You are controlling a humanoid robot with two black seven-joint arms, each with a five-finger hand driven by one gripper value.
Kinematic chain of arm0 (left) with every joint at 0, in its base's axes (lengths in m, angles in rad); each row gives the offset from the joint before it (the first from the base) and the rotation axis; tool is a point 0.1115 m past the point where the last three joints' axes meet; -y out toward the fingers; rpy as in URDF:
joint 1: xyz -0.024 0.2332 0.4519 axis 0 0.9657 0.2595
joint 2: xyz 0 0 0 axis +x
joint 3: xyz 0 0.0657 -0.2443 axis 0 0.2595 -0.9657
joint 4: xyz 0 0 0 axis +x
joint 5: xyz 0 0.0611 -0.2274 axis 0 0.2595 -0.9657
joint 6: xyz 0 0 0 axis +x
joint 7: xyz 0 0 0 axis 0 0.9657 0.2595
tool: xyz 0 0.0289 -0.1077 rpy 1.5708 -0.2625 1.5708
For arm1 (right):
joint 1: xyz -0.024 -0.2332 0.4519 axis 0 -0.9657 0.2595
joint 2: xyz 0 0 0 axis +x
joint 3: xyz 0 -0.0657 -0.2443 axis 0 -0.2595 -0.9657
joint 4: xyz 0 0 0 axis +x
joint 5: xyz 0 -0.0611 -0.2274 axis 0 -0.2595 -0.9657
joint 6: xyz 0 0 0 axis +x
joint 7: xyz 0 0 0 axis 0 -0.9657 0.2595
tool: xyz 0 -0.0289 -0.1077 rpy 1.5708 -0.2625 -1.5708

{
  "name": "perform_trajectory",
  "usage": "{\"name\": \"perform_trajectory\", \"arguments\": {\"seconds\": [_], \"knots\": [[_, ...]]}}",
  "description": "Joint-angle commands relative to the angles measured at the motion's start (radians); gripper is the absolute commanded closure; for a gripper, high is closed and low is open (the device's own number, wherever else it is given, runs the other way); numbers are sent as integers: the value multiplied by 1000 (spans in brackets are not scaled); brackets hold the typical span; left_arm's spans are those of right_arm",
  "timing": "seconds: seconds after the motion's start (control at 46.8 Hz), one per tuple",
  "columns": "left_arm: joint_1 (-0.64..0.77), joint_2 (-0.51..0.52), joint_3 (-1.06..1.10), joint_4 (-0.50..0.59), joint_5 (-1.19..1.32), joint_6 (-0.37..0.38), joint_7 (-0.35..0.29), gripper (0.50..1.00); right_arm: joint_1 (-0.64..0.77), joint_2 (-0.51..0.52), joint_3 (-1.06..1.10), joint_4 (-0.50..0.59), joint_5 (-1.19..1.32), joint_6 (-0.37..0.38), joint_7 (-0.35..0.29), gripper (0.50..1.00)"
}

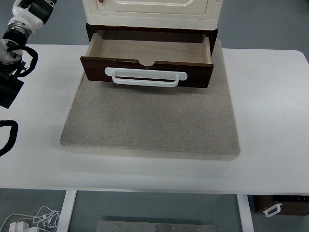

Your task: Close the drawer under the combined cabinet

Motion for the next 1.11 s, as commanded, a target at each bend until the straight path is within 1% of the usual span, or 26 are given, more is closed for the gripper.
{"name": "perform_trajectory", "arguments": {"seconds": [0.0,0.107,0.278,0.427,0.555,0.598,0.683,0.833,0.94,1.089], "knots": [[-1,48,0,-26,-1,-27,-3,500,0,0,0,0,0,0,0,548],[-6,131,0,-73,-1,-29,-3,500,0,0,-2,0,0,0,0,548],[-29,234,0,-150,1,-30,-1,500,0,0,0,0,1,0,0,548],[-42,370,45,-288,2,-35,0,500,0,0,0,0,1,0,0,548],[-44,441,55,-401,2,-59,2,500,0,0,0,0,1,0,0,548],[-42,463,55,-447,2,-55,2,500,0,0,0,0,0,0,0,548],[-39,486,71,-527,5,-49,-1,500,0,0,0,-1,0,0,0,548],[-47,510,80,-621,16,-49,-3,500,0,0,0,0,1,0,0,548],[-49,532,80,-717,42,-49,-1,500,0,0,0,0,0,0,0,548],[-42,547,82,-839,151,-49,-1,500,0,0,0,0,0,0,0,548]]}}
